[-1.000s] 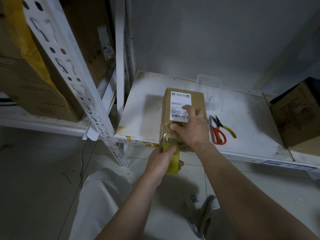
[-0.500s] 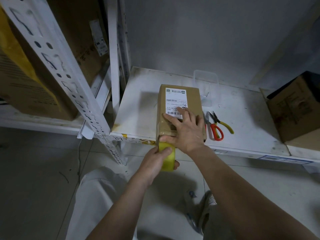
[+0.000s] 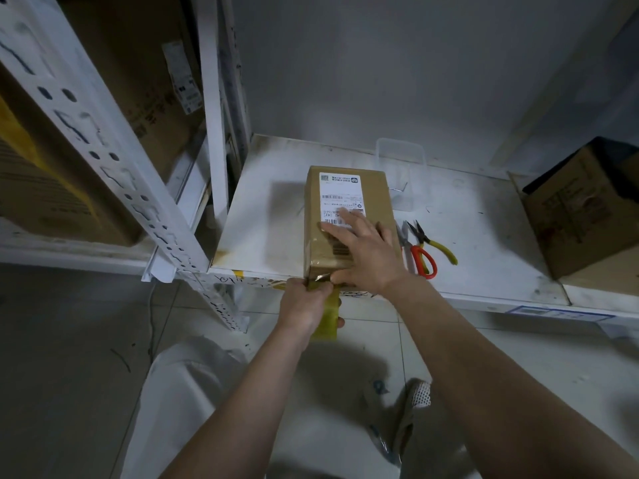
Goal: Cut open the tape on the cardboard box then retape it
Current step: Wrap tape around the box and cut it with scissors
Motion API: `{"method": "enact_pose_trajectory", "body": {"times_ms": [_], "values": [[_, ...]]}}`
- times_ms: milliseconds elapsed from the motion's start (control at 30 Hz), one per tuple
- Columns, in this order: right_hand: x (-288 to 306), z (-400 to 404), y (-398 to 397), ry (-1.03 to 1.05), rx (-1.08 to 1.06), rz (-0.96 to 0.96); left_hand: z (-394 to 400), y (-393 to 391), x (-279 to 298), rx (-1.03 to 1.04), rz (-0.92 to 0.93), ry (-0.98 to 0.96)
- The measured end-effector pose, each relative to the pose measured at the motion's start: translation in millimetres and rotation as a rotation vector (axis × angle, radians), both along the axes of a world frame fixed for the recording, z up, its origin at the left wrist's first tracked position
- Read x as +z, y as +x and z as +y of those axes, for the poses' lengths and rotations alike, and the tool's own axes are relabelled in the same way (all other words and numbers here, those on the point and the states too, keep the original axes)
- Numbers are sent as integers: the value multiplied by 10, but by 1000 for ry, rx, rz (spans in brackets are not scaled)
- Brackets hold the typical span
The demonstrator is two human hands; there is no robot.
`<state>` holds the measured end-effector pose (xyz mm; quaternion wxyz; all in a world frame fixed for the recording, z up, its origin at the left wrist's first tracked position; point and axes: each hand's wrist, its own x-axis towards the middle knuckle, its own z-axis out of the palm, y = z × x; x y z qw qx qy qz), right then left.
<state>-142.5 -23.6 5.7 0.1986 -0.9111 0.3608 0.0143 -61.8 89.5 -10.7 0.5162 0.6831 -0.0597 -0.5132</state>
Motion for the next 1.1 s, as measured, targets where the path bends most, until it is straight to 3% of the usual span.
{"method": "enact_pose_trajectory", "body": {"times_ms": [67,133,167,200,267,333,500,767,933,1000,1100], "values": [[79,-24,-128,286,-243,-434,-15,-21,-22,9,3,-3],[-26,-107,-309,260,-713,-828,-2,-39,-4,15,9,-8],[-132,-149,-405,130,-913,-783,5,-44,-2,25,10,-16],[-261,-190,-489,3,-1004,-597,15,-53,15,43,11,-21],[-507,-254,-585,-66,-975,-204,25,-67,38,75,-4,-21],[-635,-275,-576,-9,-886,28,28,-69,39,93,-32,-26],[-661,-335,-516,-66,-844,178,13,-47,35,130,-14,-30],[-704,-460,-568,-21,-1026,97,30,-46,58,121,-23,-11],[-631,-451,-568,7,-996,165,52,-23,90,101,-40,-4],[-564,-430,-606,54,-1067,-18,60,0,98,92,-34,10],[-421,-403,-683,245,-1135,-544,56,7,119,97,22,12]]}}
